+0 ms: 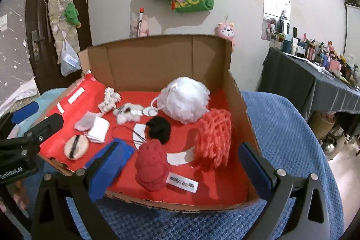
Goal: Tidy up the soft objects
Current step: 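Withdraw both tools up from the box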
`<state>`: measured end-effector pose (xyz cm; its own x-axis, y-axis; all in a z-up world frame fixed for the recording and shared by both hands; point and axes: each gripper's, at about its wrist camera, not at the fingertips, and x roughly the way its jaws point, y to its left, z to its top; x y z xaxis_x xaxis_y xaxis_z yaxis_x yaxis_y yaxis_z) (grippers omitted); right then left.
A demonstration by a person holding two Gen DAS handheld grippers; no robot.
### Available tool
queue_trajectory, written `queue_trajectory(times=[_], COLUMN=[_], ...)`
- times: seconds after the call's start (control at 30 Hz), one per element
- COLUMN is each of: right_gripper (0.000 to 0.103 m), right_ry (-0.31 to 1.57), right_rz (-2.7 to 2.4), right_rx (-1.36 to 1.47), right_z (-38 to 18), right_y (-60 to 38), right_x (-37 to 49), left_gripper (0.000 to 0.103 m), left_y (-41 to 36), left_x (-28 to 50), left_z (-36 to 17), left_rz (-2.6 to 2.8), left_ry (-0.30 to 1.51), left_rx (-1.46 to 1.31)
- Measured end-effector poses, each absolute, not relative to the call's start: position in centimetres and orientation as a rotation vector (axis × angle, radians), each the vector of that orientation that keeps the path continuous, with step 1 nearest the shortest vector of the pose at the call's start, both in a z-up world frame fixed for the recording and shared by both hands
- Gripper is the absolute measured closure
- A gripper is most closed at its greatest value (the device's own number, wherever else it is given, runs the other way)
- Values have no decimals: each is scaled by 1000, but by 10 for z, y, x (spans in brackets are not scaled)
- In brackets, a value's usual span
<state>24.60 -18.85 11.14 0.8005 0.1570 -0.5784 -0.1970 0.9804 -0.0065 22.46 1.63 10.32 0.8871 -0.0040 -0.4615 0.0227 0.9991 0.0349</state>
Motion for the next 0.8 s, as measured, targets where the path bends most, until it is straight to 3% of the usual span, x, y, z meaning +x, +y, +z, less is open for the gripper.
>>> queue_trajectory(times=[0.8], right_gripper=[0], right_ry=[611], right_rz=[187], right_rx=[-88], right_z=[96], right_y=[-176], right_x=[255], left_gripper=[4], left_y=[22], left_x=[243], left_z=[74], left_rz=[2], left_ry=[595], left_rx=[26])
